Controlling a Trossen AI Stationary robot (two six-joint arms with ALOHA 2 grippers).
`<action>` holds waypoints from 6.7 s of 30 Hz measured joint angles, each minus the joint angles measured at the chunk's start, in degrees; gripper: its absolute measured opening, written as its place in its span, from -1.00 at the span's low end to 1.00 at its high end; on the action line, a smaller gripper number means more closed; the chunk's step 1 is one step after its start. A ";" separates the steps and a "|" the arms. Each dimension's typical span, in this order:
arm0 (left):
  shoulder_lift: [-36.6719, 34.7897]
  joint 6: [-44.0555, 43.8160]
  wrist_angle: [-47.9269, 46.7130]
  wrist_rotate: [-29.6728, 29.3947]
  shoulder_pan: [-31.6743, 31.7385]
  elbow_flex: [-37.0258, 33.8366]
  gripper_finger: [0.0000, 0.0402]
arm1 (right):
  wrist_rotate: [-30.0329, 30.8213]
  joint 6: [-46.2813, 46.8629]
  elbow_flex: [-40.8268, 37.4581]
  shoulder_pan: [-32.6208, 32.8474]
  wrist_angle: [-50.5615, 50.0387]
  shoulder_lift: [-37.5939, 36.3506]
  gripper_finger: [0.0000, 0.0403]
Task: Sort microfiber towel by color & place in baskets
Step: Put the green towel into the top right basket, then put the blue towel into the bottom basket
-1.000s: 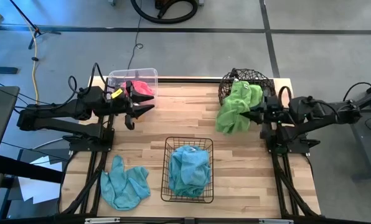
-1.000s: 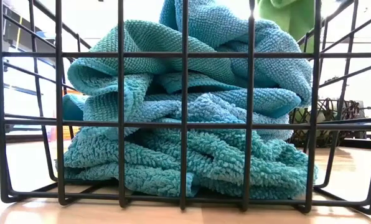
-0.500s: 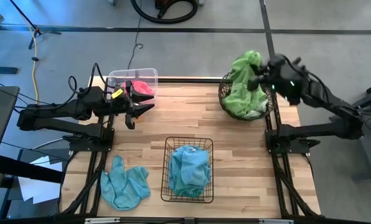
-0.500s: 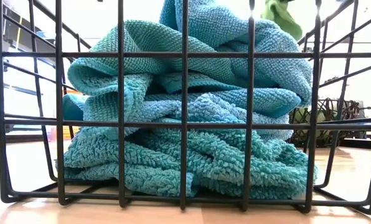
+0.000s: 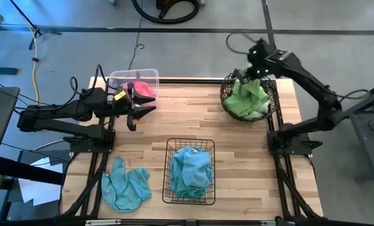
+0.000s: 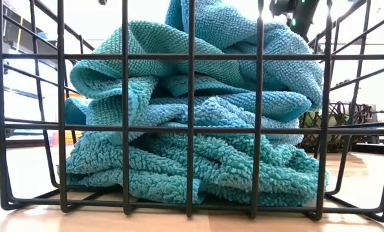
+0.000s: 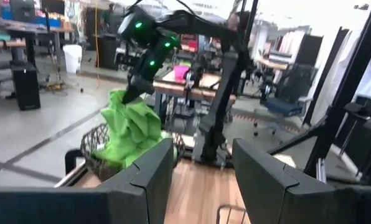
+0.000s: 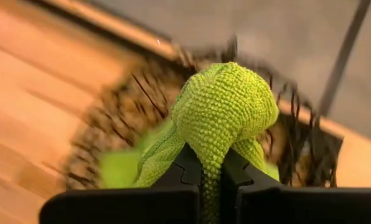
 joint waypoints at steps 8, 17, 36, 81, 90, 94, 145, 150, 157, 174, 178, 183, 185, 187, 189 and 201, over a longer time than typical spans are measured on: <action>0.02 -0.07 -3.86 0.07 0.00 -0.02 -0.23 | -5.33 1.80 -21.29 -2.94 7.57 -0.18 -1.00; 0.00 -0.14 -2.96 0.07 0.00 -0.02 -0.23 | -8.83 8.55 -35.83 -3.01 20.89 -0.39 -0.96; 0.01 -1.65 -2.96 0.09 -0.02 -0.02 -0.23 | -5.27 5.25 -8.23 -3.97 -1.57 -0.18 0.19; 0.00 -1.72 2.67 0.09 -0.02 -0.02 -0.23 | 2.65 -4.18 -8.98 51.01 42.12 -13.41 0.22; 0.02 0.37 2.67 0.15 -0.02 -0.02 -0.23 | 3.64 -5.70 -25.00 52.45 63.82 -18.96 0.22; 0.41 0.34 2.68 2.06 -0.10 -0.02 -0.23 | 3.67 -12.58 -25.77 52.40 64.68 -18.18 0.22; 35.24 -44.72 -51.56 6.60 -53.87 10.68 0.34 | 3.57 -6.77 -25.35 52.31 59.29 -16.90 0.22; 37.02 -55.70 -49.39 8.35 -55.14 6.70 0.37 | 3.56 -4.85 -25.35 52.31 56.89 -16.90 0.22; 40.49 -63.06 -45.86 11.03 -56.63 5.11 0.37 | 3.56 -4.85 -25.35 52.31 55.90 -16.90 0.22; 54.61 -67.65 -40.10 12.78 -57.96 5.40 0.37 | 3.56 -4.83 -25.35 52.31 54.17 -16.90 0.22; 54.74 -67.30 -40.22 12.62 -57.94 5.35 0.34 | 3.56 -3.52 -25.35 52.31 53.90 -16.90 0.22; 54.47 -64.45 -40.89 12.61 -57.92 5.21 -0.05 | 3.54 -1.08 -25.35 52.31 53.14 -16.90 0.22; 53.64 -62.82 -40.76 12.58 -57.94 5.16 -0.32 | 3.54 -0.68 -25.35 52.33 53.04 -16.90 0.22; 52.09 -61.28 -41.00 11.82 -57.95 4.90 -0.66 | 3.54 -0.46 -25.35 52.33 52.71 -16.90 0.22; 49.52 -60.59 -41.53 10.74 -57.65 4.83 -0.90 | 3.54 -0.40 -25.35 52.33 52.52 -16.90 0.22; 23.52 -60.38 -42.05 1.73 -57.61 5.68 -0.99 | 1.19 2.67 -25.35 52.34 51.88 -16.90 0.22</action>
